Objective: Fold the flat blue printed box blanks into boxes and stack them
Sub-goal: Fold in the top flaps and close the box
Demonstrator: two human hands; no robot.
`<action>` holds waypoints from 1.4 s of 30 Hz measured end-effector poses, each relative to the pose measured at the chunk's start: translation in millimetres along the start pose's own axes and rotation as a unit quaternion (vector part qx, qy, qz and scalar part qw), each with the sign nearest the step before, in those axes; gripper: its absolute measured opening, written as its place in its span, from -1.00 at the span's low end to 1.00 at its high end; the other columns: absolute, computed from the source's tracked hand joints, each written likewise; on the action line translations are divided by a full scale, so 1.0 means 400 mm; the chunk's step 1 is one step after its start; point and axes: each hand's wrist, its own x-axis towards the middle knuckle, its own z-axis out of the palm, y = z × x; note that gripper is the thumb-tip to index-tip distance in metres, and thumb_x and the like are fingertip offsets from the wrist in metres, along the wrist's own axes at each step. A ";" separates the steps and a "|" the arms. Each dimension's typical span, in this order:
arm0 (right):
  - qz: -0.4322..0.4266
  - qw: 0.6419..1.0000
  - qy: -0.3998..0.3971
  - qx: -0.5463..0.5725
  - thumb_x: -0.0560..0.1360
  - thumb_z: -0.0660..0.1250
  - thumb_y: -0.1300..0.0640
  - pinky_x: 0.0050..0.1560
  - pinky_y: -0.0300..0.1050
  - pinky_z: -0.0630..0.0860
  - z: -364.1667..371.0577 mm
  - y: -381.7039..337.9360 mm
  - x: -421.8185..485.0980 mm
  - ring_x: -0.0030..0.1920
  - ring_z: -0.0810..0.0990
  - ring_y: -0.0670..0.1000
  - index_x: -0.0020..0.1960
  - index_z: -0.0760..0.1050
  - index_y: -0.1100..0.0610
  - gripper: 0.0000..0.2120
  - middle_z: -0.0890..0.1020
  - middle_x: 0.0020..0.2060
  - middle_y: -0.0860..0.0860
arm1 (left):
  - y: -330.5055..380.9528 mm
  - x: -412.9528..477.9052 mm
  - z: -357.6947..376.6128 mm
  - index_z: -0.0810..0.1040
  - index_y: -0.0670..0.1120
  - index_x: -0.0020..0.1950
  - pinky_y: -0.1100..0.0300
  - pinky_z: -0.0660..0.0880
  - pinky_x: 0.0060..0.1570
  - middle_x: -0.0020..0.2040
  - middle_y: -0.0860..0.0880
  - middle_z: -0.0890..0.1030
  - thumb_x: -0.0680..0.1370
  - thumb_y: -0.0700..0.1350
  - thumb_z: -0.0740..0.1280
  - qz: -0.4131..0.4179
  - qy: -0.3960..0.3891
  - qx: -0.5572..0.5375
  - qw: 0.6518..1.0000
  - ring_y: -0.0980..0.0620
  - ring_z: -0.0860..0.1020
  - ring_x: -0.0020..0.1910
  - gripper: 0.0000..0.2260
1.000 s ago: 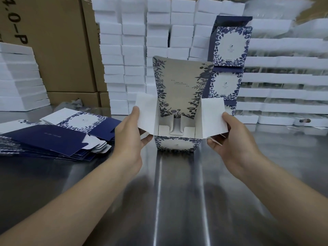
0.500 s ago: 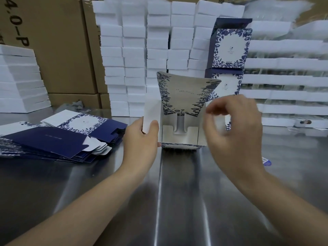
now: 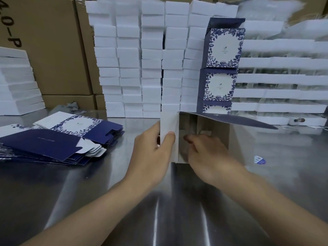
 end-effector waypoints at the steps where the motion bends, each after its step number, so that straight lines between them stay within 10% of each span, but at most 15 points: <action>1: 0.012 1.000 -0.007 0.007 0.59 0.06 0.07 0.31 0.15 0.54 -0.001 0.007 0.006 0.33 0.56 0.25 0.35 0.54 -0.01 -0.58 0.61 0.31 0.12 | 0.006 -0.005 0.002 0.54 -0.09 -0.17 0.29 0.27 -0.40 -0.35 -0.07 0.47 0.66 -0.15 0.28 0.008 -0.009 -0.008 1.000 0.14 0.35 -0.37 -0.79; 8: 0.030 0.998 -0.032 0.045 0.54 0.15 0.10 0.12 0.08 0.63 -0.014 0.056 0.035 0.05 0.67 0.13 0.01 0.63 0.04 -0.73 0.73 -0.01 0.01 | 0.030 -0.022 0.023 0.66 -0.01 -0.01 -0.09 0.53 -0.14 -0.10 -0.18 0.67 0.59 -0.05 0.27 -0.002 -0.067 -0.124 0.990 -0.29 0.60 -0.05 -0.83; 11: 0.005 0.995 -0.015 0.096 0.59 0.18 0.11 0.18 0.04 0.61 -0.015 0.049 0.036 0.07 0.68 0.04 0.06 0.66 0.01 -0.73 0.74 0.00 -0.06 | 0.028 -0.023 0.025 0.68 0.05 0.10 -0.20 0.58 -0.05 -0.04 -0.08 0.71 0.62 -0.10 0.25 0.000 -0.058 -0.118 0.991 -0.26 0.63 0.00 -0.79; 15: -0.068 0.979 0.152 0.116 0.57 0.27 0.15 0.13 -0.22 0.53 -0.016 0.023 0.033 0.02 0.66 -0.15 0.03 0.68 -0.06 -0.77 0.74 -0.03 -0.19 | 0.012 -0.015 0.018 0.58 0.19 0.26 0.28 0.50 -0.12 0.03 0.18 0.68 0.68 -0.20 0.23 0.029 -0.010 -0.053 0.998 0.18 0.60 -0.10 -0.68; 20: -0.147 0.909 0.233 0.314 0.55 0.31 0.02 -0.01 -0.28 0.59 -0.027 -0.020 0.002 -0.04 0.73 -0.16 0.02 0.62 -0.07 -0.87 0.74 -0.11 -0.19 | 0.011 -0.013 0.021 0.41 0.33 0.50 -0.22 0.61 0.22 0.31 0.19 0.62 0.70 -0.15 0.24 0.007 0.008 -0.029 1.000 0.05 0.60 0.26 -0.54; 26: -0.169 0.902 0.163 0.363 0.61 0.33 -0.17 -0.05 -0.05 0.66 -0.016 -0.038 -0.017 -0.03 0.75 -0.07 0.22 0.57 -0.04 -0.72 0.75 -0.06 -0.12 | 0.012 -0.015 0.018 0.35 0.34 0.59 0.19 0.64 -0.13 0.30 0.21 0.51 0.63 0.24 0.19 -0.028 -0.080 -0.126 0.988 0.12 0.63 0.10 -0.50; 34: -0.150 0.855 0.112 0.484 0.74 0.22 0.18 0.11 0.05 0.66 -0.012 -0.036 -0.011 0.08 0.75 0.05 0.29 0.56 -0.04 -0.77 0.77 0.04 0.00 | 0.003 0.002 0.015 0.42 0.46 0.46 0.20 0.61 -0.19 0.36 0.21 0.44 0.59 0.17 0.36 -0.076 -0.035 -0.156 0.984 0.11 0.66 -0.16 -0.55; 38: -0.124 0.850 0.100 0.502 0.73 0.18 0.22 -0.01 -0.27 0.61 -0.014 -0.038 -0.005 0.05 0.74 -0.10 0.22 0.60 -0.03 -0.74 0.77 0.04 -0.11 | -0.003 0.011 0.005 0.30 0.58 0.46 0.16 0.67 -0.17 0.35 0.37 0.35 0.45 0.39 0.40 -0.114 -0.022 -0.150 0.982 0.06 0.69 -0.21 -0.41; 42: -0.051 0.845 0.087 0.525 0.73 0.23 0.10 0.14 -0.04 0.64 0.004 -0.030 0.000 0.08 0.73 -0.09 0.22 0.62 -0.10 -0.78 0.76 0.07 -0.13 | -0.006 0.011 -0.001 0.48 0.52 0.32 0.09 0.69 -0.18 0.21 0.42 0.39 0.35 0.47 0.42 -0.110 -0.002 -0.123 0.986 -0.02 0.68 -0.26 -0.46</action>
